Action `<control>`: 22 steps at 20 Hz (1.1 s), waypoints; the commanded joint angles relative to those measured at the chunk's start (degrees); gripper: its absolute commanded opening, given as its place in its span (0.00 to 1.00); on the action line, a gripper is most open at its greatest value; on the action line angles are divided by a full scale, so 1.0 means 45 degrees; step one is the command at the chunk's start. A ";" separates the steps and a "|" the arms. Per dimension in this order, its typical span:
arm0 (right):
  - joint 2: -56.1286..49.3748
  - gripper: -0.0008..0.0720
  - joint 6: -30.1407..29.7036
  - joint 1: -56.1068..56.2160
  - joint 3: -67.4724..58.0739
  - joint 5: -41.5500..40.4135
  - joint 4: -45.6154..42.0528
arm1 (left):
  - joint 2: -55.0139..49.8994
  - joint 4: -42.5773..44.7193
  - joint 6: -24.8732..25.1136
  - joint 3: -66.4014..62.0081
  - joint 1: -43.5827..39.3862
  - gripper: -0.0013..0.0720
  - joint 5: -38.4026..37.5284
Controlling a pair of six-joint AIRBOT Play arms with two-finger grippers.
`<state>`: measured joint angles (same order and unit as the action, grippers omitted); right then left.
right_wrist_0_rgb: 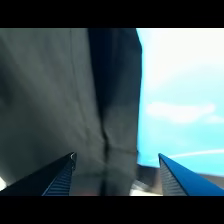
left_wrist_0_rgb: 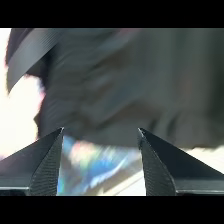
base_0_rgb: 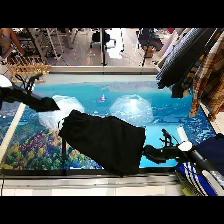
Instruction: Fold the clothes and pants, and hang the long-sleeved shirts on hangers.
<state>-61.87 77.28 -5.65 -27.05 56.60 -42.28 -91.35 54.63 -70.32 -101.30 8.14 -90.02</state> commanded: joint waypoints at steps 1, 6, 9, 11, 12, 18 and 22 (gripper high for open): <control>-0.1418 0.84 -0.1953 0.0554 0.0359 -0.0661 0.3123 | 0.0787 -0.1821 0.0219 -0.0112 -0.0403 0.69 0.1156; -0.3959 0.57 -0.2443 0.3361 -0.0947 -0.2006 0.4629 | 0.0452 -0.1797 0.0874 -0.0078 -0.1836 0.29 0.1107; -0.3983 0.03 -0.1763 0.3128 -0.2637 -0.1744 0.1841 | -0.0092 -0.1137 0.0855 0.0102 -0.2686 0.13 0.1088; -0.3415 0.03 0.0733 0.2317 -0.3993 -0.1059 -0.2744 | -0.0500 -0.0957 0.0860 0.0758 -0.3191 0.04 0.0962; -0.3041 0.03 0.1880 0.1826 -0.4692 -0.0617 -0.5168 | -0.0695 -0.0957 0.0860 0.1282 -0.3453 0.04 0.0937; -0.2045 0.04 0.1991 -0.0253 -0.7451 0.0845 -0.8286 | -0.2599 -0.0860 0.1341 0.4017 -0.4852 0.04 0.1889; -0.2195 0.79 0.1608 -0.0656 -0.7470 0.1394 -0.7582 | -0.3434 -0.1098 0.1336 0.4017 -0.4988 0.04 0.2652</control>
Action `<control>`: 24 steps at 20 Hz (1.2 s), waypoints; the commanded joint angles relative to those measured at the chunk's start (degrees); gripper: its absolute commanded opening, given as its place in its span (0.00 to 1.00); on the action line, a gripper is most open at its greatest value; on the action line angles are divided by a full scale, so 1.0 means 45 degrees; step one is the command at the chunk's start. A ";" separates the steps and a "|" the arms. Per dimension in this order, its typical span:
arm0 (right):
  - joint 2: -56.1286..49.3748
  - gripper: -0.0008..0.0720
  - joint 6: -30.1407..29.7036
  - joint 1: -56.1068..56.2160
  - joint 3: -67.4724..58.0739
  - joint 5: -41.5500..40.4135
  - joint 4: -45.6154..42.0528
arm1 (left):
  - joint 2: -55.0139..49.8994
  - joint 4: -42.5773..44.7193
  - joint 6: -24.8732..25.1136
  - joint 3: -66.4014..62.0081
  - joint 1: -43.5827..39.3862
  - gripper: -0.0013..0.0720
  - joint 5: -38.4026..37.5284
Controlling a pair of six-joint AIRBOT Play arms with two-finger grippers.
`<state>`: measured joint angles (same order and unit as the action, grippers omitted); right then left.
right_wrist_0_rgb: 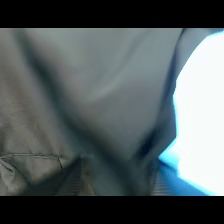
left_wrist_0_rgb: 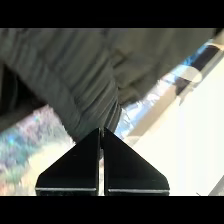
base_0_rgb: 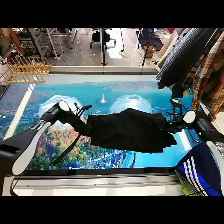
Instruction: Fold the clothes and pants, and hang the long-sleeved shirts on hangers.
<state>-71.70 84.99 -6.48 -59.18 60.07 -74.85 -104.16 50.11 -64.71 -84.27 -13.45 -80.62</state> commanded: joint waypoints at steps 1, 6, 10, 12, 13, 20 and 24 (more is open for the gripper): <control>-0.0019 0.80 -0.0068 -0.0928 -0.0316 0.0855 -0.0272 | -0.0568 -0.0083 0.0092 0.0228 -0.0068 0.04 0.0636; -0.0282 0.81 -0.1977 -0.4396 0.0092 0.2205 0.2433 | -0.0393 -0.0092 0.0097 0.0219 0.0738 0.04 0.0636; -0.2161 0.94 -0.3847 -0.5799 0.0374 0.3060 0.4949 | -0.0393 -0.0087 0.0092 0.0219 0.1166 0.04 0.0641; -0.3031 0.97 -0.4022 -0.5799 0.0306 0.2778 0.5032 | -0.0393 -0.0107 0.0087 0.0219 0.1239 0.04 0.0627; -0.3366 0.97 -0.4036 -0.5799 0.0233 0.2793 0.5027 | -0.0389 -0.0112 0.0087 0.0219 0.1248 0.04 0.0607; -0.2361 0.97 -0.4804 -0.6115 -0.0505 0.3415 0.4915 | 0.1603 0.0141 -0.1919 0.0282 0.1268 0.26 -0.0670; -0.1899 0.97 -0.4163 -0.6751 -0.0486 0.3920 0.4818 | 0.2851 0.0748 -0.3633 0.2152 0.1030 0.80 0.1088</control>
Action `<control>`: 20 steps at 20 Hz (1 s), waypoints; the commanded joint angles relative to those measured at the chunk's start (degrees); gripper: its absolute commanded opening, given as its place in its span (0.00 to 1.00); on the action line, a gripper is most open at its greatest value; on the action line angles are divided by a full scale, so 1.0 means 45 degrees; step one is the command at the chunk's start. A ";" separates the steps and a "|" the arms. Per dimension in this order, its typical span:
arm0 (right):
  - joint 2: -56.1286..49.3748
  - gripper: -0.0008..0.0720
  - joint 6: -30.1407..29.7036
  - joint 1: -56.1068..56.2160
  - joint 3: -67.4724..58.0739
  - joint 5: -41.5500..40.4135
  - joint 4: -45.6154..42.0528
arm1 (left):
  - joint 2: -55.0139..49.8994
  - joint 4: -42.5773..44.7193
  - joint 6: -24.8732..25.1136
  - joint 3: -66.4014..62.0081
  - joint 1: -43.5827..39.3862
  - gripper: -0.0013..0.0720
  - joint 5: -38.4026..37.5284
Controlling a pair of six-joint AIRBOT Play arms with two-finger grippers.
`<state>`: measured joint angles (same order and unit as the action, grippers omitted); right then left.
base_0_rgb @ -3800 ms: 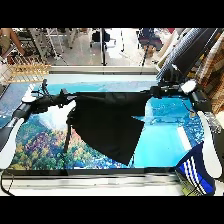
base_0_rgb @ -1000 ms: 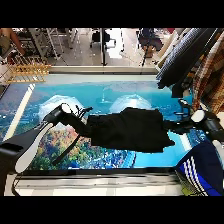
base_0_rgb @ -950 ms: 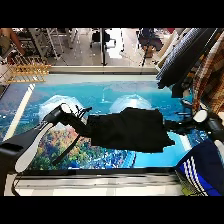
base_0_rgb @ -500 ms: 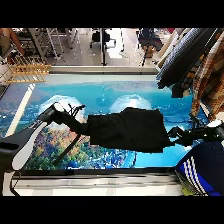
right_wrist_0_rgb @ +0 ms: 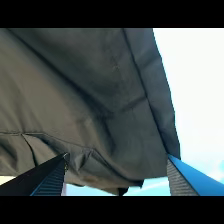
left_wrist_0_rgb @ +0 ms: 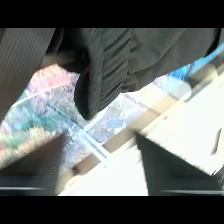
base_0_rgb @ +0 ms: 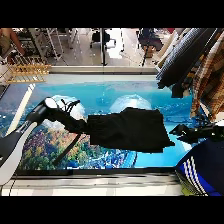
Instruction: Fold the clothes and pants, and hang the long-sleeved shirts on hangers.
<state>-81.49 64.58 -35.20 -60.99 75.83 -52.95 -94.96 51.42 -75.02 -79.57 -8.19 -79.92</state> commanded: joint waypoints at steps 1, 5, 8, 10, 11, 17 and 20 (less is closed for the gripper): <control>0.0277 0.97 0.0432 -0.0369 -0.0083 0.0573 -0.0277 | 0.0821 0.0427 -0.1336 0.1802 -0.0248 0.80 0.1039; 0.0267 0.97 0.0447 -0.0262 -0.0083 0.0680 -0.0962 | 0.0806 0.0117 -0.1001 0.4192 -0.0325 0.80 0.2749; 0.0112 0.97 0.0539 -0.0262 -0.0083 0.0777 -0.1030 | 0.0801 -0.2021 0.0869 0.4692 -0.0325 0.80 0.3852; -0.0155 0.97 0.0529 -0.0262 -0.0083 0.1151 -0.1156 | 0.0797 -0.3269 0.1763 0.4692 -0.0330 0.80 0.4522; -0.0311 0.97 0.0520 -0.0262 -0.0083 0.1316 -0.1263 | 0.0792 -0.3575 0.2006 0.4692 -0.0379 0.80 0.4760; -0.1496 0.96 0.1137 0.0418 -0.0083 0.1345 -0.1195 | 0.0151 -0.3861 0.2103 0.4692 -0.1229 0.80 0.4862; -0.1690 0.49 0.2205 0.1175 -0.0087 -0.0209 -0.1107 | -0.0019 -0.4124 0.2108 0.4687 -0.1467 0.09 0.4877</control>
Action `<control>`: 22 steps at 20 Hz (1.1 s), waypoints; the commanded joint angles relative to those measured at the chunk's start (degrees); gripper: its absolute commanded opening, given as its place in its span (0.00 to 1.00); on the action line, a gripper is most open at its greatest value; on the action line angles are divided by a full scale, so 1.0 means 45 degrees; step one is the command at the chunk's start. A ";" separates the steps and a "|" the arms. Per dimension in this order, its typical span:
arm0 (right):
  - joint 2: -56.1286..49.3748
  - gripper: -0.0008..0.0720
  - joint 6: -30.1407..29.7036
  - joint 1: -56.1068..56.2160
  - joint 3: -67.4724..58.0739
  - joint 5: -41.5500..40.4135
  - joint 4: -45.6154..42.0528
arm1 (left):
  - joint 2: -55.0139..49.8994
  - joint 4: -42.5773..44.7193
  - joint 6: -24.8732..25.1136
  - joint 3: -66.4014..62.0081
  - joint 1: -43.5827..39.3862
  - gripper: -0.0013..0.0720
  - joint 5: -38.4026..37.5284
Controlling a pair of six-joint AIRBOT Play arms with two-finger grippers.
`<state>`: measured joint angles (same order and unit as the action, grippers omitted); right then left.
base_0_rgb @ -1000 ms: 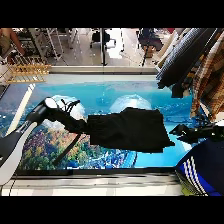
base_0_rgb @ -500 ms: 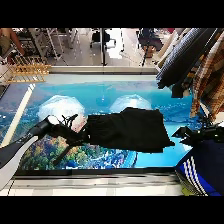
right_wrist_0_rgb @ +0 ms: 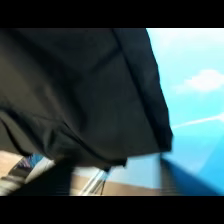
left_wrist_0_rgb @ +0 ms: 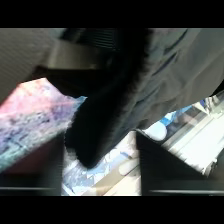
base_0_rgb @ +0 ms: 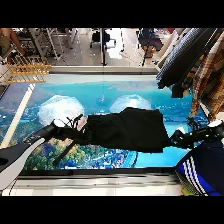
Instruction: Fold the clothes and pants, and hang the long-sleeved shirts on hangers.
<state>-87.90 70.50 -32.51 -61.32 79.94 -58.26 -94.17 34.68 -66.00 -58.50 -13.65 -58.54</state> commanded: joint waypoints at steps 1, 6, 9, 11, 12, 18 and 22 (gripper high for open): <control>-0.0267 0.41 0.0835 0.0777 -0.0015 -0.1462 0.0486 | -0.0165 -0.0554 0.0107 -0.0029 -0.0165 0.04 0.0131; 0.0291 0.03 0.0078 0.1098 -0.1394 -0.0942 0.2531 | 0.0831 -0.1996 0.0097 -0.1044 0.1175 0.03 -0.0656; 0.1156 0.03 0.0126 0.1122 -0.2968 -0.0233 0.2574 | 0.1122 -0.3395 0.0097 -0.2890 0.2234 0.03 -0.1821; 0.1977 0.03 0.0005 0.1122 -0.3298 0.0053 0.2560 | 0.1098 -0.3483 0.0092 -0.3886 0.2764 0.03 -0.1812; 0.2477 0.03 -0.0418 0.1127 -0.3264 0.0151 0.2327 | 0.1098 -0.3473 0.0097 -0.4153 0.3060 0.03 -0.1817; 0.3492 0.03 -0.0879 0.2181 0.0359 0.0384 0.0855 | -0.0117 0.0418 -0.0714 -0.4197 0.3575 0.03 -0.3502; 0.3492 0.14 -0.1360 0.3657 0.3779 -0.2200 0.0782 | -0.1637 0.1360 -0.0709 -0.4197 0.3113 0.14 -0.3526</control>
<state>-72.62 66.24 -19.64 -53.32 76.82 -54.02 -97.54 36.80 -68.66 -77.19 1.04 -72.97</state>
